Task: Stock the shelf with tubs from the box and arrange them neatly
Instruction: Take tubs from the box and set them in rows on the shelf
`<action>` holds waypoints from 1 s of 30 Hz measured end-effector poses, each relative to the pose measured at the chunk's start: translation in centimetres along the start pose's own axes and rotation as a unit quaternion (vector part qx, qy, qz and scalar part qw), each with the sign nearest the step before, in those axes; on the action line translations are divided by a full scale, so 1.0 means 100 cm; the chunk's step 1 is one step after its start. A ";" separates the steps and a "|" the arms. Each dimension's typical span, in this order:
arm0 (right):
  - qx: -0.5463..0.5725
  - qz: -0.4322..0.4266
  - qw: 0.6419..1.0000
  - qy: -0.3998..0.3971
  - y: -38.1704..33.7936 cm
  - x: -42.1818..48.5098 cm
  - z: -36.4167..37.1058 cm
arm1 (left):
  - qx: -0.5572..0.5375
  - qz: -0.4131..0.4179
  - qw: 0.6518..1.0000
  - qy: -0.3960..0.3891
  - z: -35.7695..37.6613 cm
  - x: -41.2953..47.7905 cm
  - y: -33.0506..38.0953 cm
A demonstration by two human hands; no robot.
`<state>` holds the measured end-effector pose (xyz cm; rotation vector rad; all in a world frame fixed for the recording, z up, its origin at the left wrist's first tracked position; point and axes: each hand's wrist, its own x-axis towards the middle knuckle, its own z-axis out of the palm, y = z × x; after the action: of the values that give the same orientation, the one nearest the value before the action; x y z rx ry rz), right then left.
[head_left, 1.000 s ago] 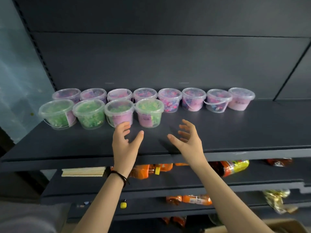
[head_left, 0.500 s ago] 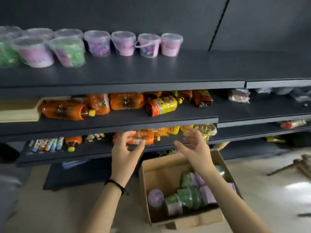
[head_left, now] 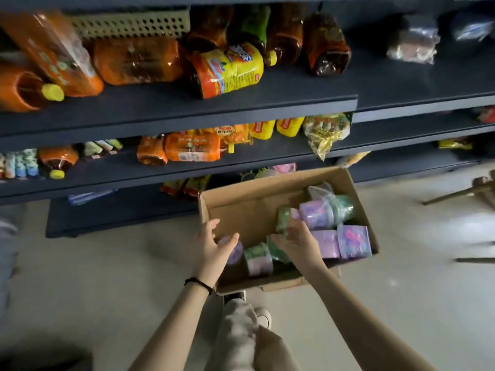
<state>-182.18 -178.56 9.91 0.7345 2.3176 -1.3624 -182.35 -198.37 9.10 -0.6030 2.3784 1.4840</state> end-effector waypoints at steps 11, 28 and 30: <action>0.187 0.299 0.934 0.058 0.143 0.106 0.065 | 0.104 -0.035 0.973 -0.203 0.110 0.080 -0.113; 0.242 0.483 0.840 0.055 0.187 0.193 0.102 | 0.402 0.030 0.857 -0.323 0.189 0.113 -0.153; 0.246 0.478 0.841 0.067 0.186 0.197 0.103 | 0.379 0.052 0.868 -0.316 0.176 0.113 -0.146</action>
<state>-186.52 -175.15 -18.53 1.8556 1.2411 -1.3659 -185.05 -190.48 -14.99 0.1875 2.1830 0.5165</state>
